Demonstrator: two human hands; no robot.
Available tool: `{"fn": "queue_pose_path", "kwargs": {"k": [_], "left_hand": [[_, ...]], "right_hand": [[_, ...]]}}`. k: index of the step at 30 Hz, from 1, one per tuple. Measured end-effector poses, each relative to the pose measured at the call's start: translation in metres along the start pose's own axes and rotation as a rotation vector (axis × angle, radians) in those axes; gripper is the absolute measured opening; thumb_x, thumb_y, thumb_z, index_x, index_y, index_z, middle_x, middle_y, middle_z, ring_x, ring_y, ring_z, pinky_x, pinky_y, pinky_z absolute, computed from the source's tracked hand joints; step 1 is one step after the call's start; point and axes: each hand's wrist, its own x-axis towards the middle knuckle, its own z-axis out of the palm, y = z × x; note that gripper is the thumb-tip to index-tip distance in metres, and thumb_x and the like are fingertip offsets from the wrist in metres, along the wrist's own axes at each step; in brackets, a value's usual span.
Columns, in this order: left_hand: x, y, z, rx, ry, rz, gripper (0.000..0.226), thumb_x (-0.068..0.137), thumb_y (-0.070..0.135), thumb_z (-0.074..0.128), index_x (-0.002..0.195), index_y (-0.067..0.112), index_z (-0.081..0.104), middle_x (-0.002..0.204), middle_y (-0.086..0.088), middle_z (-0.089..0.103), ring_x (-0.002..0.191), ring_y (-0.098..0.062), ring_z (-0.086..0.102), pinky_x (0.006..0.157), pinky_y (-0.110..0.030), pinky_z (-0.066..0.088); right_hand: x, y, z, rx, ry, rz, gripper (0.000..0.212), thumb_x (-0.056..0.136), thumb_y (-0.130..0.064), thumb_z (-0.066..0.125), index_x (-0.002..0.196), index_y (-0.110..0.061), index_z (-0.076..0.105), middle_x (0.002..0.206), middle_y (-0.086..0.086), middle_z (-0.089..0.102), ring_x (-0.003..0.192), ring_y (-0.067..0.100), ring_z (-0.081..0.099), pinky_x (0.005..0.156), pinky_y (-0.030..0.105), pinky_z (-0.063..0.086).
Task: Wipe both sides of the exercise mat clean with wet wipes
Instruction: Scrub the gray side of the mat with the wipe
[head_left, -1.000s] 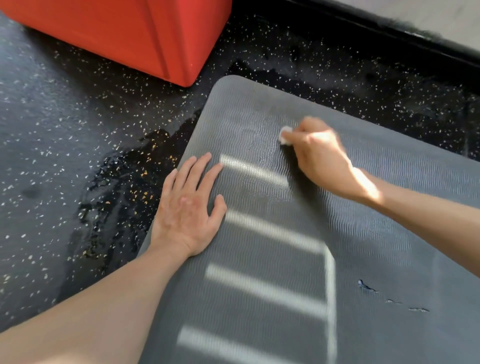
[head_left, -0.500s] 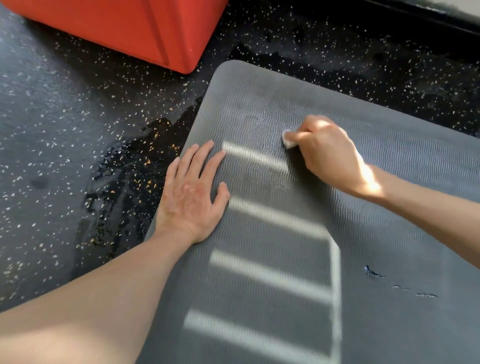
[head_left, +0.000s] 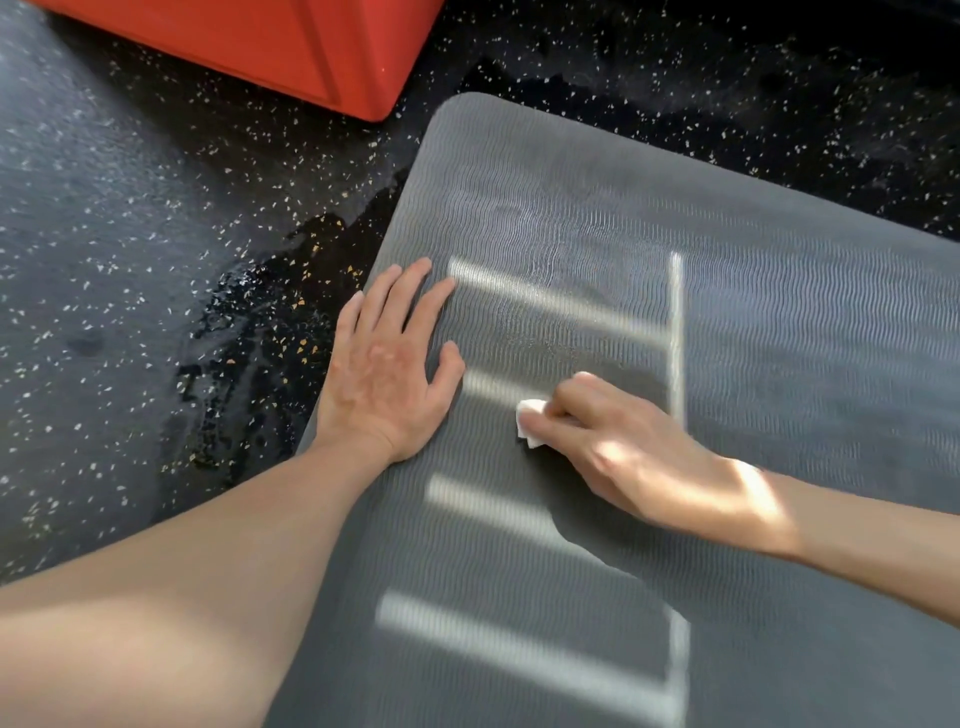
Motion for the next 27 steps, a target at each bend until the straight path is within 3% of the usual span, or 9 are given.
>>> {"fn": "queue_pose_path", "kwargs": {"k": [5,7,10,13,15,19,22,24,27], "left_hand": [[0.000,0.000,0.000,0.000,-0.004,0.000,0.062,0.094,0.043,0.027,0.151,0.019,0.034,0.160,-0.003,0.026,0.149,-0.021,0.018,0.122,-0.044,0.013],[0.000,0.000,0.000,0.001,-0.001,0.001,0.062,0.094,0.043,0.027,0.151,0.019,0.034,0.160,-0.003,0.026,0.149,-0.021,0.018,0.122,-0.045,0.013],[0.000,0.000,-0.001,0.002,0.004,-0.003,0.062,0.094,0.044,0.026,0.150,0.019,0.035,0.160,-0.003,0.026,0.148,-0.021,0.019,0.122,-0.045,0.014],[0.000,-0.001,0.000,-0.011,0.001,0.005,0.062,0.094,0.043,0.028,0.150,0.018,0.035,0.160,-0.004,0.027,0.148,-0.022,0.019,0.122,-0.045,0.014],[0.000,-0.001,0.000,-0.010,0.010,0.009,0.062,0.094,0.043,0.028,0.150,0.018,0.035,0.160,-0.004,0.027,0.148,-0.022,0.019,0.122,-0.045,0.014],[0.000,-0.001,-0.001,-0.008,0.012,0.007,0.063,0.093,0.044,0.026,0.150,0.018,0.034,0.160,-0.004,0.027,0.148,-0.022,0.019,0.122,-0.044,0.014],[0.000,-0.001,0.000,-0.013,0.009,0.012,0.063,0.094,0.044,0.026,0.151,0.019,0.033,0.160,-0.004,0.026,0.149,-0.022,0.018,0.122,-0.043,0.012],[-0.001,-0.001,0.000,-0.007,0.014,0.011,0.062,0.094,0.043,0.027,0.150,0.019,0.034,0.160,-0.004,0.026,0.148,-0.022,0.019,0.122,-0.044,0.013],[-0.001,-0.001,-0.001,-0.005,0.015,0.009,0.062,0.094,0.043,0.027,0.149,0.018,0.035,0.159,-0.003,0.027,0.148,-0.021,0.019,0.122,-0.042,0.011]], "right_hand": [[0.026,0.038,-0.009,-0.025,0.279,0.285,0.022,0.093,-0.034,0.055,0.088,-0.013,0.061,0.083,0.003,0.050,0.074,0.022,0.051,0.065,0.034,0.045],[0.010,0.010,0.010,-0.015,0.193,0.169,0.015,0.096,-0.034,0.052,0.089,-0.023,0.059,0.082,-0.005,0.048,0.079,0.012,0.049,0.063,0.026,0.034],[-0.007,-0.010,0.021,0.006,0.115,0.039,0.024,0.094,-0.050,0.050,0.089,-0.027,0.052,0.087,-0.009,0.048,0.077,0.004,0.048,0.071,0.027,0.039],[0.015,0.014,0.005,0.039,0.260,0.201,0.008,0.092,-0.024,0.065,0.086,-0.026,0.060,0.077,-0.003,0.048,0.071,0.016,0.049,0.060,0.030,0.036],[0.007,-0.002,0.013,0.081,0.203,0.270,0.012,0.094,-0.026,0.061,0.084,-0.027,0.056,0.076,-0.005,0.047,0.072,0.014,0.048,0.061,0.032,0.034],[-0.021,-0.042,0.031,0.208,0.005,-0.074,0.024,0.100,-0.027,0.042,0.084,-0.020,0.058,0.079,-0.008,0.045,0.069,0.007,0.039,0.063,0.022,0.030],[-0.010,-0.019,0.020,0.146,0.117,0.242,0.030,0.093,-0.049,0.052,0.080,-0.022,0.055,0.081,-0.009,0.053,0.078,-0.003,0.049,0.067,0.021,0.034],[-0.019,-0.034,0.029,0.173,0.118,0.171,0.019,0.095,-0.041,0.054,0.081,-0.029,0.056,0.083,-0.016,0.050,0.076,-0.002,0.048,0.067,0.020,0.034],[-0.044,-0.073,0.043,0.330,-0.195,0.035,0.018,0.087,-0.005,0.064,0.100,-0.017,0.066,0.088,-0.004,0.050,0.073,0.013,0.042,0.072,0.028,0.028]]}}
